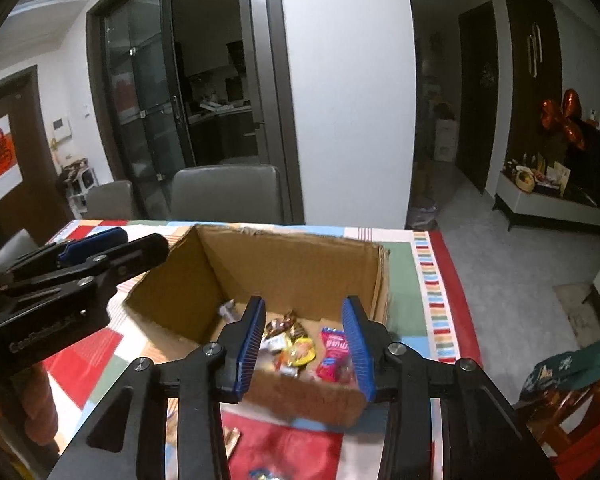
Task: Organize snacks
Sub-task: 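Carry both snacks into the cardboard box and open both tools to drop them, then move both open tools back toward the last two snacks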
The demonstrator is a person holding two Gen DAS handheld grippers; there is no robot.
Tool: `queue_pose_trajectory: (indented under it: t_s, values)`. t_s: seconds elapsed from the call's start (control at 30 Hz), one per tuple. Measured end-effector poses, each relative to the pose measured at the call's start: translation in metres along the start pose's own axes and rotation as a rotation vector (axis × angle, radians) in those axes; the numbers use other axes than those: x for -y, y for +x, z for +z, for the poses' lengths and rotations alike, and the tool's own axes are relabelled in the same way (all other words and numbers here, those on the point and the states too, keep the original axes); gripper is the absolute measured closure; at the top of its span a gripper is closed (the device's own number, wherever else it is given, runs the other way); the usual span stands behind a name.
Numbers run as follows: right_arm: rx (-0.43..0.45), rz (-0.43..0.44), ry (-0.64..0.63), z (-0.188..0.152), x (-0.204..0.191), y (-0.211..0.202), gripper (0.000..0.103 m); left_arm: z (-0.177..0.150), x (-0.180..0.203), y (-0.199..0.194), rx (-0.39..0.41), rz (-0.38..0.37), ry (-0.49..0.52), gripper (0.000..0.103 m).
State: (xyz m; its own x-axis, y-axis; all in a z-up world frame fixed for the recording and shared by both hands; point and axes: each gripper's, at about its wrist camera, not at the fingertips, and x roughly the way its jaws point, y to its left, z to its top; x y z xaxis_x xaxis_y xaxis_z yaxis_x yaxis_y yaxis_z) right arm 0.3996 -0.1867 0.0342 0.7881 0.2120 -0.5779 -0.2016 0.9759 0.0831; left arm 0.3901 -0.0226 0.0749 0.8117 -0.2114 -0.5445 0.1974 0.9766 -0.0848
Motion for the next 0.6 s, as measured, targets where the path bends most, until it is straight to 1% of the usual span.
queue_pose_trajectory:
  t_s: [0.27, 0.33, 0.47, 0.5, 0.53, 0.6]
  values:
    - [0.002, 0.044, -0.023, -0.027, -0.007, -0.028, 0.062, -0.033, -0.001, -0.043, 0.023, -0.006, 0.015, 0.049]
    - [-0.001, 0.055, -0.029, -0.033, -0.009, -0.033, 0.062, -0.041, 0.000, -0.052, 0.032, -0.001, 0.022, 0.045]
    - [-0.014, 0.065, -0.054, -0.046, -0.014, -0.041, 0.062, -0.058, 0.003, -0.066, 0.039, 0.014, 0.050, 0.042]
    - [-0.020, 0.067, -0.060, -0.051, -0.016, -0.043, 0.061, -0.065, 0.004, -0.069, 0.039, 0.020, 0.058, 0.042]
    - [-0.026, 0.069, -0.063, -0.054, -0.018, -0.044, 0.056, -0.070, 0.005, -0.071, 0.037, 0.027, 0.063, 0.041]
    - [-0.036, 0.073, -0.069, -0.063, -0.021, -0.046, 0.053, -0.079, 0.003, -0.074, 0.028, 0.035, 0.069, 0.041]
